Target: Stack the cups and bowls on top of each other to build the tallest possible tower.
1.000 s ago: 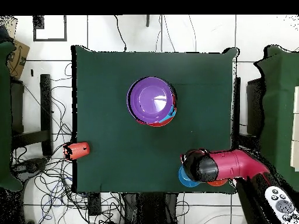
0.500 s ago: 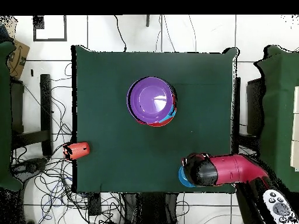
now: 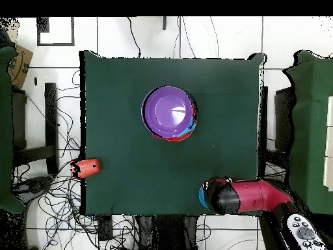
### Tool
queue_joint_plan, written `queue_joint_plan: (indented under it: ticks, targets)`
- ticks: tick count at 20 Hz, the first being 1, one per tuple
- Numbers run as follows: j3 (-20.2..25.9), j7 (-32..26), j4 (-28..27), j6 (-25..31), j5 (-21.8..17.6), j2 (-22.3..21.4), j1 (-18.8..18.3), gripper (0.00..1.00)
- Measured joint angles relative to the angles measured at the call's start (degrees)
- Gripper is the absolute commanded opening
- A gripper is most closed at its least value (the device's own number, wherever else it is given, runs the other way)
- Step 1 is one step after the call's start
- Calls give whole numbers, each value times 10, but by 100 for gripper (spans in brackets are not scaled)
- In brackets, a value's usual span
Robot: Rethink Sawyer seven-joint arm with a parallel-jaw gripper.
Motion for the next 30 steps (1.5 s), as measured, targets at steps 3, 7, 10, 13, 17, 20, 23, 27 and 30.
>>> queue_joint_plan:
  ticks: [3,7,10,13,17,20,23,27,30]
  targets:
    - [-22,9,-1,-21,0,7,12,100]
    - [-60,28,-7,-54,0,20,37,100]
    - [-84,40,-11,-71,0,27,53,100]
    - [-108,48,-16,-88,0,35,69,100]
    - [-132,53,-21,-106,1,47,82,100]
    - [-150,53,-26,-116,1,58,92,100]
    - [-164,53,-30,-122,1,68,99,100]
    - [-177,53,-34,-126,1,79,103,100]
    - [-185,53,-37,-127,1,87,104,100]
